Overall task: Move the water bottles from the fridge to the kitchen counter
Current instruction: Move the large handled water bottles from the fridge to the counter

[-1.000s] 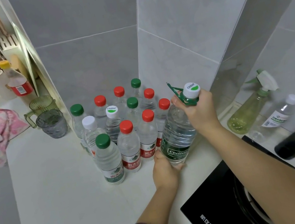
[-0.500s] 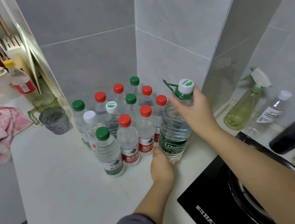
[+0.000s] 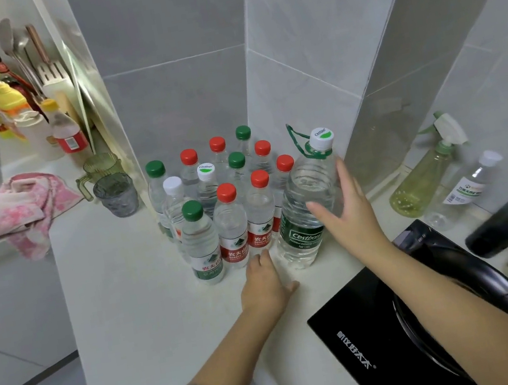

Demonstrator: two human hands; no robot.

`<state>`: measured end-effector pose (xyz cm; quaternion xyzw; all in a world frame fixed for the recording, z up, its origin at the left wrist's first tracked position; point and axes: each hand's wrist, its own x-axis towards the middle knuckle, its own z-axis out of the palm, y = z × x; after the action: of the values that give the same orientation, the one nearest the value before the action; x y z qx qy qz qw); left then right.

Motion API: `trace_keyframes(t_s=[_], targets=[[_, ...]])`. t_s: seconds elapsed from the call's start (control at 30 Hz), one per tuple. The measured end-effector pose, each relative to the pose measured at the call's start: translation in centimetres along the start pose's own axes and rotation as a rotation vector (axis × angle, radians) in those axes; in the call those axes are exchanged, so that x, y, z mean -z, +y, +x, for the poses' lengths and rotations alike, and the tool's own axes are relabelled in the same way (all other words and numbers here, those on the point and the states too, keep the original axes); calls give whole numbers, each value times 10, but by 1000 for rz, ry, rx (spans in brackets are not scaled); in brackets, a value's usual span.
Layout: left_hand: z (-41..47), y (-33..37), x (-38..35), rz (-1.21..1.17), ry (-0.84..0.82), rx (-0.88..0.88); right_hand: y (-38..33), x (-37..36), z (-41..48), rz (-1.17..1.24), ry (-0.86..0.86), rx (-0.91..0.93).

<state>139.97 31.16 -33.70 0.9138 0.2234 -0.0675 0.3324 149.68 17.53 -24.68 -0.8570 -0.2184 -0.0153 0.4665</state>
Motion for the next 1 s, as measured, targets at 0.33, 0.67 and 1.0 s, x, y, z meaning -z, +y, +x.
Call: trace_keyframes(t_s=[0.33, 0.67, 1.0], targets=[[-124, -74, 77, 427, 368, -63, -27, -46, -105, -446, -206, 198], [-305, -142, 107, 449, 574, 147, -119, -105, -206, -608, -359, 496], [-560, -193, 91, 444, 794, 420, -225, -139, -399, -422, -530, 825]])
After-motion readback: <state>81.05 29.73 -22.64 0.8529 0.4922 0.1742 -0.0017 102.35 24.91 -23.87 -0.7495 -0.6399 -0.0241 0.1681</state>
